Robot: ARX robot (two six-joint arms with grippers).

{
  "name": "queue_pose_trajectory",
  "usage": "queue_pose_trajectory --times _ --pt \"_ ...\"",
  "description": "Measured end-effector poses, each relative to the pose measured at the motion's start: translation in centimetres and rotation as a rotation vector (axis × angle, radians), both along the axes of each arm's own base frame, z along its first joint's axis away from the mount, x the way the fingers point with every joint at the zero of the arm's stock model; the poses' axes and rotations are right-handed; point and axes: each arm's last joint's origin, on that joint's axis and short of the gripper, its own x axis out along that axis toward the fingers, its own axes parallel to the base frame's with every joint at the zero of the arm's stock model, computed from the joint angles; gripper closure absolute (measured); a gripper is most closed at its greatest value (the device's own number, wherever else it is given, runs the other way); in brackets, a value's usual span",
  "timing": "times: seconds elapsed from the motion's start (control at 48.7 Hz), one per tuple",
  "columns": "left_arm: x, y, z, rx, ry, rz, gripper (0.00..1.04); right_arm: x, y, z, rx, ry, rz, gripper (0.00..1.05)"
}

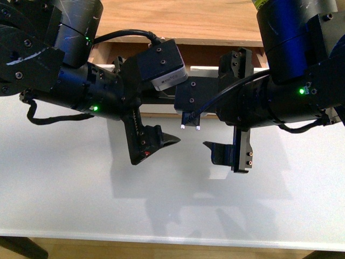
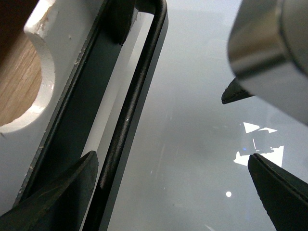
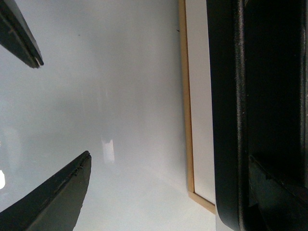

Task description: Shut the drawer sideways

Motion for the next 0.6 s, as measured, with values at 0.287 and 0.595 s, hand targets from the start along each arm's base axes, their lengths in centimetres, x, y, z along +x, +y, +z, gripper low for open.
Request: queue_pose_trajectory --times 0.287,0.595 --pt "1.8 -0.5 0.0 -0.008 -0.006 0.012 0.09 1.4 0.1 -0.2 -0.002 -0.019 -0.015 0.09" --pt "4.4 -1.4 0.3 -0.024 -0.028 0.049 0.09 3.6 0.3 -0.2 -0.002 -0.065 -0.041 0.09"
